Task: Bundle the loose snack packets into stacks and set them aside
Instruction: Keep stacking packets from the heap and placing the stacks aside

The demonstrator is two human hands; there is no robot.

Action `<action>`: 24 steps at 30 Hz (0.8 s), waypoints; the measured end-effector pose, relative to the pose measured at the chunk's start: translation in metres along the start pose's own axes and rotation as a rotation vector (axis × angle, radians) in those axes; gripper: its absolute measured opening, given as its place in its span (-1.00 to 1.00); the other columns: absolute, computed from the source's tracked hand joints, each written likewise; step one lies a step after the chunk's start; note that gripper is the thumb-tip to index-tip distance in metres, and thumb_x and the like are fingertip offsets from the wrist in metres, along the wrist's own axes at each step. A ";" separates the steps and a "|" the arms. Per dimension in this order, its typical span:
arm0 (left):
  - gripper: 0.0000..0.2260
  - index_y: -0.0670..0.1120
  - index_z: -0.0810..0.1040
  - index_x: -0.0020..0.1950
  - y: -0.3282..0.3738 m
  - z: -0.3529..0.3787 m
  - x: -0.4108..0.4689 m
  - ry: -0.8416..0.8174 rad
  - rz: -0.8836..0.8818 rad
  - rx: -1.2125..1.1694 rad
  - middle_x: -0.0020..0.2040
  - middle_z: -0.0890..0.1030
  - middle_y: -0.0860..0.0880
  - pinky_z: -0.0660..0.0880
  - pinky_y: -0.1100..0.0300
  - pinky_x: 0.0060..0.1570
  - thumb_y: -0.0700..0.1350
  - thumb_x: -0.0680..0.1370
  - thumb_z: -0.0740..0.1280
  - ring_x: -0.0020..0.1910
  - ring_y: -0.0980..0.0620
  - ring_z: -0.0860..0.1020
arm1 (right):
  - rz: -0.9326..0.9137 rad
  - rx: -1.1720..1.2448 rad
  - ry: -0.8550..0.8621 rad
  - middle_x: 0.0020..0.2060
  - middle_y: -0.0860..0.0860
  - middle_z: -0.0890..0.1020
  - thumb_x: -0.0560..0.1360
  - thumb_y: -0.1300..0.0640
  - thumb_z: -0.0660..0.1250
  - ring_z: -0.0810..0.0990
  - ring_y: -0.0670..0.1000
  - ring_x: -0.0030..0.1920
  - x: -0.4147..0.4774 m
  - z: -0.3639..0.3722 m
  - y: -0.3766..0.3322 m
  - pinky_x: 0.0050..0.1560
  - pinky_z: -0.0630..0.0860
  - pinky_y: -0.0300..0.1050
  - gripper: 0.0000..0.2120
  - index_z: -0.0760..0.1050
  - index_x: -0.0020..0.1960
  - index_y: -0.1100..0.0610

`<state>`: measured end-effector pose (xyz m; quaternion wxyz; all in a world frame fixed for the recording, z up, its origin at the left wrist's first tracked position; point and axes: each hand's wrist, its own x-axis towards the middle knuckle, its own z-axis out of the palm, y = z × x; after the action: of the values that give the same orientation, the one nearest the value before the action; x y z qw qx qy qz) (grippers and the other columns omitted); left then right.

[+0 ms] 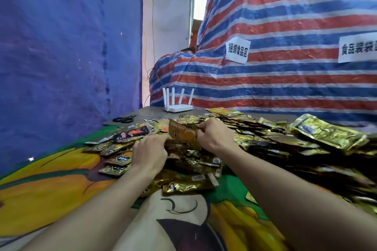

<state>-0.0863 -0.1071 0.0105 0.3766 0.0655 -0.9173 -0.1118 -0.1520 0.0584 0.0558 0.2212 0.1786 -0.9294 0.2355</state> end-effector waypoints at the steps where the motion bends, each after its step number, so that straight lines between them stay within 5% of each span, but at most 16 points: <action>1: -0.60 0.13 0.60 0.29 0.003 -0.006 0.000 0.045 -0.021 -0.036 -0.01 0.68 -0.02 0.45 0.02 0.04 -0.26 0.61 0.19 0.01 -0.10 0.60 | 0.020 0.053 0.001 -0.31 -0.01 0.63 0.59 0.04 0.25 0.61 0.09 -0.25 -0.002 -0.007 -0.003 -0.22 0.48 -0.09 -0.75 0.60 -0.19 0.07; 7: -0.72 -0.05 0.65 0.17 0.023 -0.035 0.000 0.374 -0.226 -0.336 -0.22 0.59 -0.03 0.32 0.20 -0.39 -0.29 0.61 0.22 -0.33 -0.07 0.50 | 0.097 0.443 0.085 -0.44 -0.06 0.56 0.60 0.09 0.27 0.49 -0.01 -0.41 -0.016 -0.040 0.001 -0.34 0.40 -0.12 -0.72 0.63 -0.23 0.06; 11: -0.84 -0.12 0.64 0.09 0.041 -0.047 -0.004 0.513 -0.521 -0.618 -0.18 0.57 -0.06 0.17 0.26 -0.42 -0.23 0.63 0.26 -0.26 -0.06 0.44 | 0.113 0.589 0.190 -0.55 -0.16 0.49 0.61 0.12 0.30 0.45 -0.15 -0.50 -0.033 -0.056 0.006 -0.51 0.36 -0.26 -0.60 0.51 -0.41 0.00; 14: -0.79 -0.15 0.50 -0.28 0.049 -0.047 -0.012 0.528 -0.705 -0.810 -0.40 0.46 -0.06 0.11 0.19 -0.43 -0.24 0.57 0.33 -0.39 -0.05 0.33 | 0.164 0.693 0.221 -0.42 -0.05 0.61 0.61 0.16 0.29 0.55 -0.05 -0.40 -0.046 -0.066 0.009 -0.47 0.45 -0.24 -0.69 0.63 -0.28 0.09; 17: -0.73 -0.19 0.46 -0.39 0.056 -0.040 -0.025 0.490 -0.872 -1.045 -0.51 0.27 0.01 0.08 0.19 -0.39 -0.23 0.49 0.41 -0.47 0.02 0.17 | 0.239 0.781 0.267 -0.27 0.01 0.68 0.59 0.23 0.28 0.61 0.04 -0.29 -0.061 -0.073 0.015 -0.31 0.57 -0.08 -0.79 0.69 -0.05 0.12; 19: -0.76 -0.22 0.51 -0.33 0.059 -0.032 -0.034 0.400 -0.934 -1.131 -0.45 0.36 -0.05 0.22 0.18 -0.40 -0.18 0.49 0.45 -0.43 0.00 0.24 | 0.268 0.778 0.316 -0.23 -0.02 0.68 0.60 0.22 0.30 0.61 -0.02 -0.27 -0.074 -0.072 0.023 -0.32 0.55 -0.16 -0.81 0.69 0.06 0.10; 21: -0.81 -0.23 0.58 -0.24 0.059 -0.027 -0.039 0.316 -1.011 -1.191 -0.31 0.52 -0.14 0.59 -0.02 -0.22 -0.14 0.50 0.46 -0.32 -0.06 0.43 | 0.299 0.772 0.355 -0.12 -0.02 0.70 0.61 0.19 0.33 0.65 -0.06 -0.19 -0.089 -0.066 0.032 -0.32 0.55 -0.26 -0.81 0.67 0.16 0.11; 24: -0.96 -0.13 0.65 -0.15 0.061 -0.027 -0.041 0.274 -1.038 -1.241 -0.09 0.65 -0.17 0.64 -0.26 -0.09 -0.19 0.49 0.46 -0.18 -0.14 0.57 | 0.336 0.793 0.366 -0.09 -0.05 0.70 0.59 0.20 0.37 0.67 -0.08 -0.18 -0.106 -0.053 0.046 -0.27 0.61 -0.26 -0.78 0.65 0.21 0.10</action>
<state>-0.0407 -0.0440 0.0166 0.3533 0.2743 -0.4872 -0.7501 -0.0661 0.1483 0.0287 0.2550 0.0519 -0.7293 0.6327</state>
